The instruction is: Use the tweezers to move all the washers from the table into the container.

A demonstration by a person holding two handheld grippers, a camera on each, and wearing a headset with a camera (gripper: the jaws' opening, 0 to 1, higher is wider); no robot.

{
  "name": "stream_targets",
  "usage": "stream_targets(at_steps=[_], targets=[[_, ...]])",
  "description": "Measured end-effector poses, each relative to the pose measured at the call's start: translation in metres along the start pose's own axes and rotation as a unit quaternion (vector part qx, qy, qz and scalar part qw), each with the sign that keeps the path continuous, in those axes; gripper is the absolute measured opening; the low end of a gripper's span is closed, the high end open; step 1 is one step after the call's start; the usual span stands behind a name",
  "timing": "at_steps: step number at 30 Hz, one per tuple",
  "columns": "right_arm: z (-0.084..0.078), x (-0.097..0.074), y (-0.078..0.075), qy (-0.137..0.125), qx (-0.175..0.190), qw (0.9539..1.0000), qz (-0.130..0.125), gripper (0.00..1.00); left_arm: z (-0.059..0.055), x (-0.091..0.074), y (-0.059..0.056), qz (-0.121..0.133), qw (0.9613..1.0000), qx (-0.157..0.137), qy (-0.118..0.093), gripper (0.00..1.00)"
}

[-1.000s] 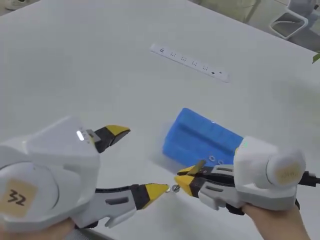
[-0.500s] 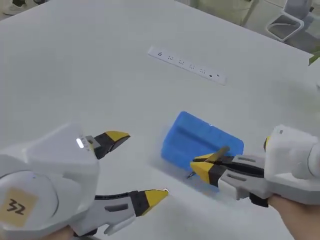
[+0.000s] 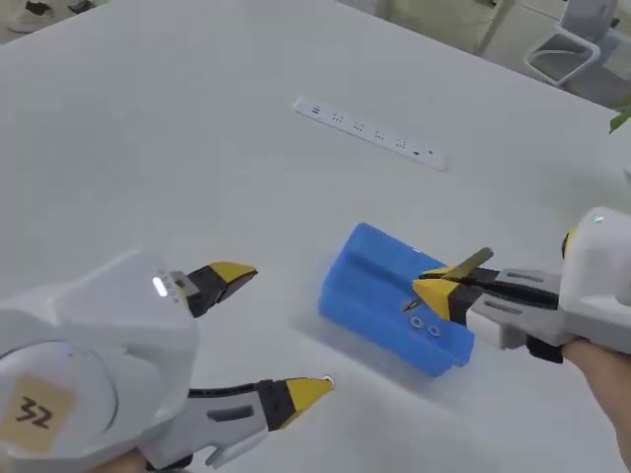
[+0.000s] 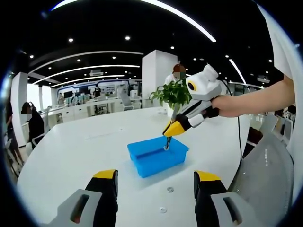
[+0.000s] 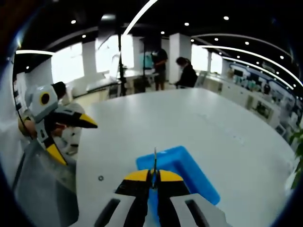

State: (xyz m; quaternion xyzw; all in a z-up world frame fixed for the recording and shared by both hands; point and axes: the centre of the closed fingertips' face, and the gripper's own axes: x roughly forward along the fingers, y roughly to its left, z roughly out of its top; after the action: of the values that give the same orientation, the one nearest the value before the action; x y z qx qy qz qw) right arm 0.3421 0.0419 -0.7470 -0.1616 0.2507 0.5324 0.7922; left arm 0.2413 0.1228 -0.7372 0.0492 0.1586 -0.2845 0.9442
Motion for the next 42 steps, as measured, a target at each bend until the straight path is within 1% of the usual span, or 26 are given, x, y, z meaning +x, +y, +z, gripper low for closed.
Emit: stream_targets(at_steps=[6, 12, 19, 24, 33, 42], targets=[[-0.007, 0.01, -0.009, 0.012, 0.002, 0.9999, -0.005, 0.02, -0.001, 0.0, 0.002, 0.003, 1.0, 0.0, 0.0, 0.65], [-0.01, 0.015, -0.017, 0.017, 0.006, 0.9998, -0.005, 0.02, -0.001, -0.001, 0.002, 0.002, 1.0, -0.003, -0.002, 0.65], [-0.02, 0.024, -0.026, 0.025, 0.02, 0.9995, -0.005, 0.02, -0.001, -0.001, 0.002, 0.005, 1.0, -0.004, -0.002, 0.65], [-0.028, 0.03, -0.031, 0.038, 0.022, 0.999, -0.006, 0.02, -0.002, -0.001, 0.002, 0.005, 1.0, -0.003, 0.0, 0.65], [-0.039, 0.04, -0.035, 0.055, 0.028, 0.9981, -0.001, 0.02, -0.001, -0.001, 0.002, 0.007, 1.0, -0.004, -0.001, 0.65], [-0.047, 0.044, -0.035, 0.067, 0.033, 0.9972, 0.003, 0.03, -0.002, -0.001, 0.002, 0.006, 1.0, -0.003, 0.0, 0.64]])
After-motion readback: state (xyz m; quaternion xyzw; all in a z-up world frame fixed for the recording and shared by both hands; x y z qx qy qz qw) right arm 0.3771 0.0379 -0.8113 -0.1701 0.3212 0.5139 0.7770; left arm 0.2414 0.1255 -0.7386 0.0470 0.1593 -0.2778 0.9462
